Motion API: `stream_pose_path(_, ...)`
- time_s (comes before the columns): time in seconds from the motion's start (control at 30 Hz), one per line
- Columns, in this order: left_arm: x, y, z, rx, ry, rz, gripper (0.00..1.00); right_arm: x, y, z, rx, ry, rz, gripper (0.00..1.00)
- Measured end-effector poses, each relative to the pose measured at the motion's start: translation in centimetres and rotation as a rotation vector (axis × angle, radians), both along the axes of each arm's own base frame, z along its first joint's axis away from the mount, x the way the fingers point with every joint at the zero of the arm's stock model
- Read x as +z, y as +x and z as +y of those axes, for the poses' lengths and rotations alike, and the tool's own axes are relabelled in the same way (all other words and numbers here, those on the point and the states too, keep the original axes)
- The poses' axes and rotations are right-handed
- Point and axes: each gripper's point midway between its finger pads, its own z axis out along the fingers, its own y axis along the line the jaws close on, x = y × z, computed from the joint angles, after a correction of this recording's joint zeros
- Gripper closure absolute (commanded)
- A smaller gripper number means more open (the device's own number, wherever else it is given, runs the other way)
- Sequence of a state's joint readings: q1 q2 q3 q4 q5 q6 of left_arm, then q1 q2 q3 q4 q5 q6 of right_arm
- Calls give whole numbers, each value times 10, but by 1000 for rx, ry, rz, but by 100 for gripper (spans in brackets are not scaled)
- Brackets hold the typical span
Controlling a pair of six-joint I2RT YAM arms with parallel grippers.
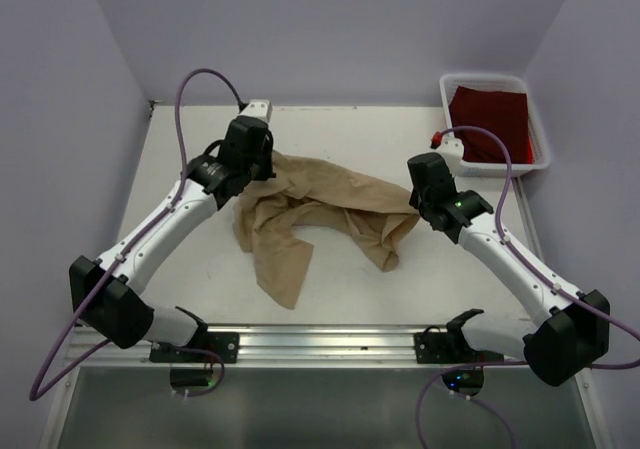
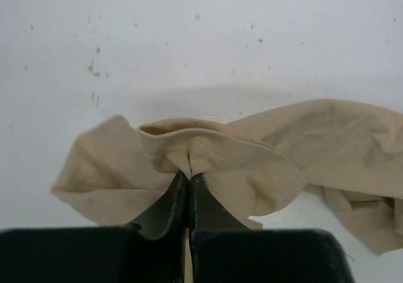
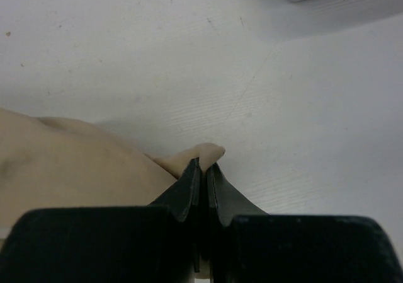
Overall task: Fold and stack the t-shirts
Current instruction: Flatten the tshirt out
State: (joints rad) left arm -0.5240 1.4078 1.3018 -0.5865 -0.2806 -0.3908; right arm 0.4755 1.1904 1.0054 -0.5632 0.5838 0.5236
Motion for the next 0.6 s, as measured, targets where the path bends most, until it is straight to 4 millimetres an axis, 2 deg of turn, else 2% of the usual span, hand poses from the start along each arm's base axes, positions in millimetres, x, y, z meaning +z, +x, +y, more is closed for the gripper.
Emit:
stream_pose_path(0.07,22,4,2,8,-4,-48,100,0,0,0,0,1,-1,100)
stream_pose_path(0.1,26,4,3,9,-3,-51,100,0,0,0,0,1,-2,100)
stream_pose_path(0.2,18,-3,1,-15,-1,-15,100,0,0,0,0,1,-1,100)
stream_pose_path(0.27,5,-12,-1,-33,2,21,100,0,0,0,0,1,-1,100)
stream_pose_path(0.33,-17,-30,-2,-57,16,73,100,0,0,0,-1,0,-1,100)
stream_pose_path(0.47,-68,-85,-15,-131,31,198,99,-5,-2,-1,0,-6,11,100)
stream_pose_path(0.53,-92,-117,-30,-203,45,261,98,-7,-2,-1,0,-8,15,100)
stream_pose_path(0.6,-117,-147,-37,-252,59,326,79,-8,-3,-1,-1,-8,17,98)
